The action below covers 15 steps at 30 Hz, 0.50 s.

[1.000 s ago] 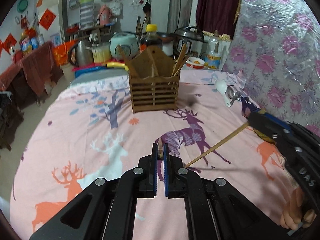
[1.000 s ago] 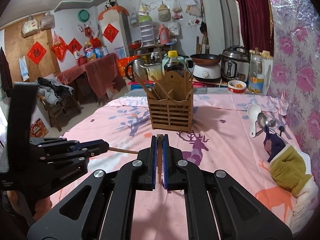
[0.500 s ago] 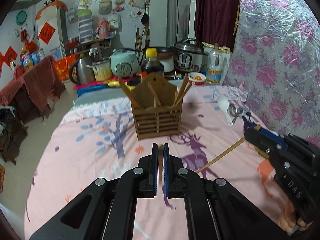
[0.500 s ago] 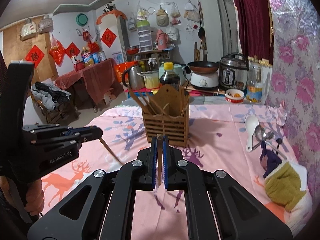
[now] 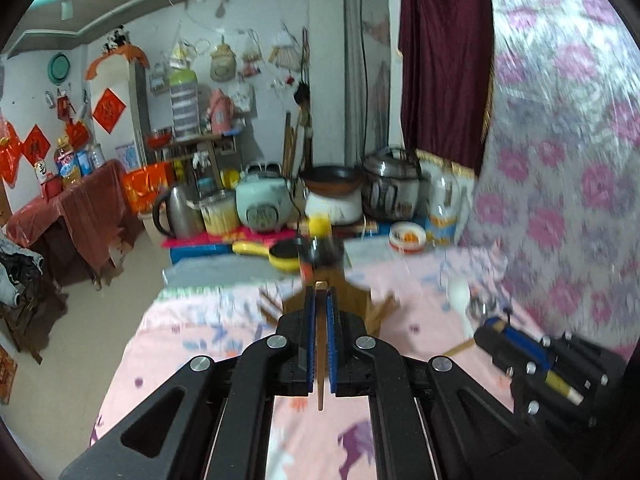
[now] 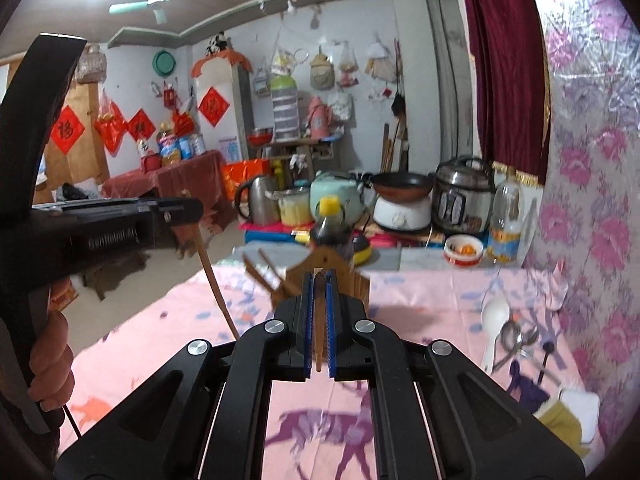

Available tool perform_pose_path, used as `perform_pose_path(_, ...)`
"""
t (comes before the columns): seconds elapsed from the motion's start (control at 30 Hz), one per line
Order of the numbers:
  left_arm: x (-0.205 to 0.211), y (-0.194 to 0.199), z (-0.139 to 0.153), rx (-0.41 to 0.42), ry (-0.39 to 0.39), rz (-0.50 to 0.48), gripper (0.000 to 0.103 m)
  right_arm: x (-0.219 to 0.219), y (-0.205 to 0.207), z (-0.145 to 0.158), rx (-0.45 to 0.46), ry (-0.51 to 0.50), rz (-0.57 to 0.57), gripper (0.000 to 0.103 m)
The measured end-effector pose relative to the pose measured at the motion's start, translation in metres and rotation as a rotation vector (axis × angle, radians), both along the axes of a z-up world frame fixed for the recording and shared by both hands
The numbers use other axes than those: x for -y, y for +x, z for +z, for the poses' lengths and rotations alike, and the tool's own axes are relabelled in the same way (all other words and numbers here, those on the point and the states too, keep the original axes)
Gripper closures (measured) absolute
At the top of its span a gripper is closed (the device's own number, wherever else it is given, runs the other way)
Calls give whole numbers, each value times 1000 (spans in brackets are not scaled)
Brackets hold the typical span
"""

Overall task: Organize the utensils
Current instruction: 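Lower both chopsticks into the holder and open both tools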

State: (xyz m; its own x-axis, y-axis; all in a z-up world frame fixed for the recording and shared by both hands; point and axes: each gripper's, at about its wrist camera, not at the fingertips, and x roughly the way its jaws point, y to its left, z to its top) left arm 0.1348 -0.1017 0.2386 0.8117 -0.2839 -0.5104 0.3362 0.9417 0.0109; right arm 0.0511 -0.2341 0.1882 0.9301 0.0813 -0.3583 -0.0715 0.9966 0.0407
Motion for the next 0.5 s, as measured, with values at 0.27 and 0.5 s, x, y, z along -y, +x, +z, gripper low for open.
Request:
perform_pose_path(0.27,0,55,25,86,-93,50,97,6,52,13,39,26,-32,97)
perform_pose_path(0.5,2,110,-23,23,-113,74,97,13,102,-14,18,71,-60,97)
